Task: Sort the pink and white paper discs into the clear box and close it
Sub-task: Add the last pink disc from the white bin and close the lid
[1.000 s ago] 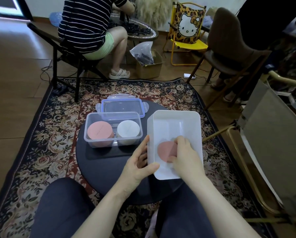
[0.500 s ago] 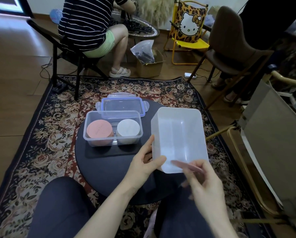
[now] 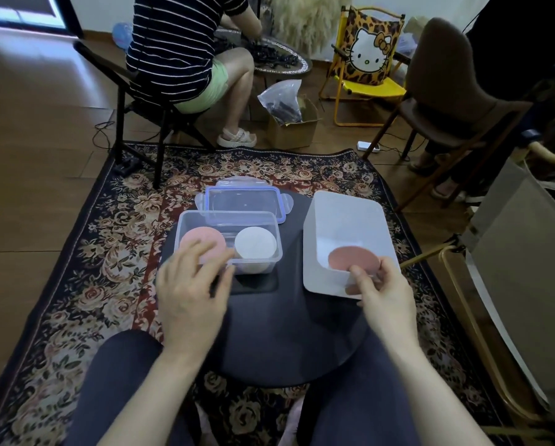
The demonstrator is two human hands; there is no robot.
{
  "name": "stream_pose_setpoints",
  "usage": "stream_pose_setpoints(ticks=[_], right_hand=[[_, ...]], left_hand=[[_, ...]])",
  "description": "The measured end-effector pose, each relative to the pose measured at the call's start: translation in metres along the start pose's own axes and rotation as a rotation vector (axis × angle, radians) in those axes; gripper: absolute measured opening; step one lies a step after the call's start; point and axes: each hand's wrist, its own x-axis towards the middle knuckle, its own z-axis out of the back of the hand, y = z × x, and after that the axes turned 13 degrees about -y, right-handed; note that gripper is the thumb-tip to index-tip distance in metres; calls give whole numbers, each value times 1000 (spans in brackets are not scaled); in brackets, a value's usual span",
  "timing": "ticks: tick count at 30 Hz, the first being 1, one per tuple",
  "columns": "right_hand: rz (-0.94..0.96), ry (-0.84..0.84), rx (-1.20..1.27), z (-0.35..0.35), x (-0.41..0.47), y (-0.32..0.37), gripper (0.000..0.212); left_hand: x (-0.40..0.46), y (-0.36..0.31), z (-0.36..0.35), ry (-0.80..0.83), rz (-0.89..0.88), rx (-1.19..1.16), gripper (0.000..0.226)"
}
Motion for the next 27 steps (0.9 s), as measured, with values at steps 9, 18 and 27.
stream_pose_setpoints(ticks=[9, 18, 27], right_hand=[[-66, 36, 249, -4, 26, 23, 14], [-5, 64, 475, 9, -22, 57, 24], [-256, 311, 429, -24, -58, 35, 11]], left_hand=[[2, 35, -7, 151, 200, -128, 16], [-29, -3, 18, 219, 223, -177, 17], [-49, -16, 35, 185, 200, -147, 14]])
